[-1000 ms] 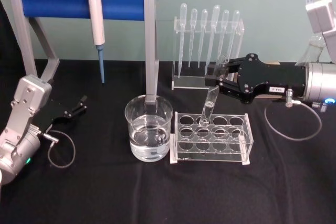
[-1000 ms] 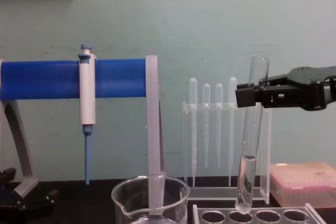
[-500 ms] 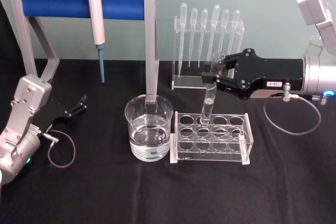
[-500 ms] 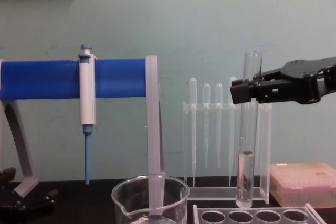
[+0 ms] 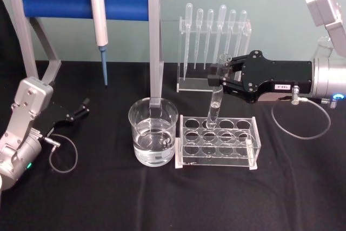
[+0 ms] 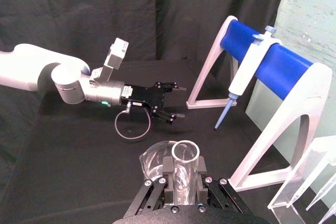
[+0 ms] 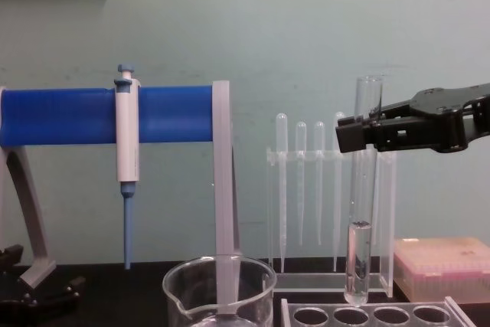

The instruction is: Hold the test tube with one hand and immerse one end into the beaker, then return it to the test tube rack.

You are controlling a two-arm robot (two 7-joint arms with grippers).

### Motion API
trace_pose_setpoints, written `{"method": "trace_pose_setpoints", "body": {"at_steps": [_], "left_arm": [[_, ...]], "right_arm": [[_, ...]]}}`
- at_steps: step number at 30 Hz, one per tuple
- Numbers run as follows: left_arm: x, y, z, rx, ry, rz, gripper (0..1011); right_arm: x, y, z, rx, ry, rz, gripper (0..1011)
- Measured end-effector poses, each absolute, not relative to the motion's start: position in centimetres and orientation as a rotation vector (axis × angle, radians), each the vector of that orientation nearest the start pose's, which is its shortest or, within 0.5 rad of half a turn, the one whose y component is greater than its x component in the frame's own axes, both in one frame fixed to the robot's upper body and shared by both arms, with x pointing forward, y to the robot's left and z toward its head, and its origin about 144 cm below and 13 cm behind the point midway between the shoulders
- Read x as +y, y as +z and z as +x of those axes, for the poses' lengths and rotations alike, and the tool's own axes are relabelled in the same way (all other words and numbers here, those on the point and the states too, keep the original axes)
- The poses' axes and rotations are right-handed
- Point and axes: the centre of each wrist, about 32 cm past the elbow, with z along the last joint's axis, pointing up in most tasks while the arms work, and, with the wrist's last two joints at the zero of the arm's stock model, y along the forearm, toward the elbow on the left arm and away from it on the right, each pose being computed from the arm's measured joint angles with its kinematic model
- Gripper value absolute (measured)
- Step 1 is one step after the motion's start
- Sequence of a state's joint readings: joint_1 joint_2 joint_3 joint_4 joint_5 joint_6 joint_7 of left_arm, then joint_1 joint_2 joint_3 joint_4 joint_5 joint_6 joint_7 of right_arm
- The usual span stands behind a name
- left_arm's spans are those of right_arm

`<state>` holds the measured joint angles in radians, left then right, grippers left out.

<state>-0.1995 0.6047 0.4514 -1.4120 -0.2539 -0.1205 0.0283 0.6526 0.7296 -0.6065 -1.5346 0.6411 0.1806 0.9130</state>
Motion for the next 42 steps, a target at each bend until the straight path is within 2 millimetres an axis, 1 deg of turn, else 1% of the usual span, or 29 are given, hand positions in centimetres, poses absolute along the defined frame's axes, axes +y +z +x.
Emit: {"method": "trace_pose_setpoints", "body": {"at_steps": [42], "left_arm": [[30.97,113.98,48.86,-0.285,1.248,0.305,1000]], "right_arm": [[-29.58,132.03,56.20,-0.135,-0.282,-0.237,234]]}}
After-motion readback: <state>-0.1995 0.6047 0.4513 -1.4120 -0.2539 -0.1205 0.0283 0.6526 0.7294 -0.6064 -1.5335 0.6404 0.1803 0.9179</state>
